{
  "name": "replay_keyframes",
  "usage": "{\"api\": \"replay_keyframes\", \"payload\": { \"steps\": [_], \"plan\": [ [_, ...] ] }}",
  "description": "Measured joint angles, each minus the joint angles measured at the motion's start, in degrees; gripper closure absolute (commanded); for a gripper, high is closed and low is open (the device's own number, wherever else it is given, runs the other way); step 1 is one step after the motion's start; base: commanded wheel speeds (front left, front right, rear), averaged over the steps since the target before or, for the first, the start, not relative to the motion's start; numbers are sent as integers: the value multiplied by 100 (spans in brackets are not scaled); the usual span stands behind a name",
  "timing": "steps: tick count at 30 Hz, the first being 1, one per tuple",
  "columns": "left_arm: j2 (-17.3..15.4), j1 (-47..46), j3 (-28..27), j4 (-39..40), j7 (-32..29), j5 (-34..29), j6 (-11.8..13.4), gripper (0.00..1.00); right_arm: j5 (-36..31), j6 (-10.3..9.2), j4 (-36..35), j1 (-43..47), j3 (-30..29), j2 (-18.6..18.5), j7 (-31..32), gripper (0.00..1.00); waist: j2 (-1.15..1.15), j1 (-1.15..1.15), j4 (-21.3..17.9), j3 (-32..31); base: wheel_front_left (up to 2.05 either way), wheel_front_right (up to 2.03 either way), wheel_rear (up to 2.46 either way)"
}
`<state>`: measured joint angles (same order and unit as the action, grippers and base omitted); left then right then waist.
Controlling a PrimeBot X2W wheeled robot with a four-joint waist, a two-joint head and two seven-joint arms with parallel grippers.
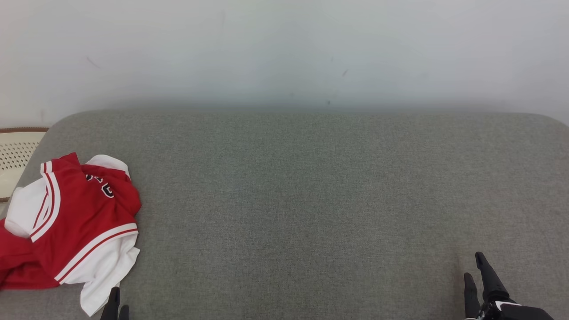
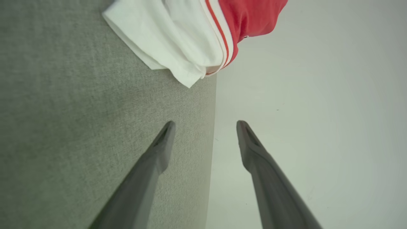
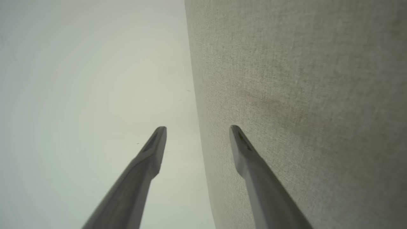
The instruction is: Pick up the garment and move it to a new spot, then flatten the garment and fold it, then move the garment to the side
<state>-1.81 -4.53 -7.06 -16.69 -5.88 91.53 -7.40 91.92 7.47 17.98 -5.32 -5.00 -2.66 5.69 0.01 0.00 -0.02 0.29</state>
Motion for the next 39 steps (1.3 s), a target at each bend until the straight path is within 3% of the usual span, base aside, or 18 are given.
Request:
{"api": "replay_keyframes", "payload": {
  "steps": [8, 18, 39],
  "plan": [
    [-7, -8, 0, 32, 229, -730, 0, 0, -476, 0, -51, -8, 218, -134, -238, 0, 0, 0, -11, 13, 0, 0, 0],
    [-10, -15, 23, 110, 478, -2092, 2, 0, -1602, 0, -101, -13, 441, -252, -485, 0, 0, 0, -41, 20, 0, 0, 0],
    [-32, -19, 367, 127, 932, -4341, 305, 0, -3518, 0, -121, -118, 1194, -532, -933, 0, 0, 0, -102, 47, 0, 0, 0]
  ]
}}
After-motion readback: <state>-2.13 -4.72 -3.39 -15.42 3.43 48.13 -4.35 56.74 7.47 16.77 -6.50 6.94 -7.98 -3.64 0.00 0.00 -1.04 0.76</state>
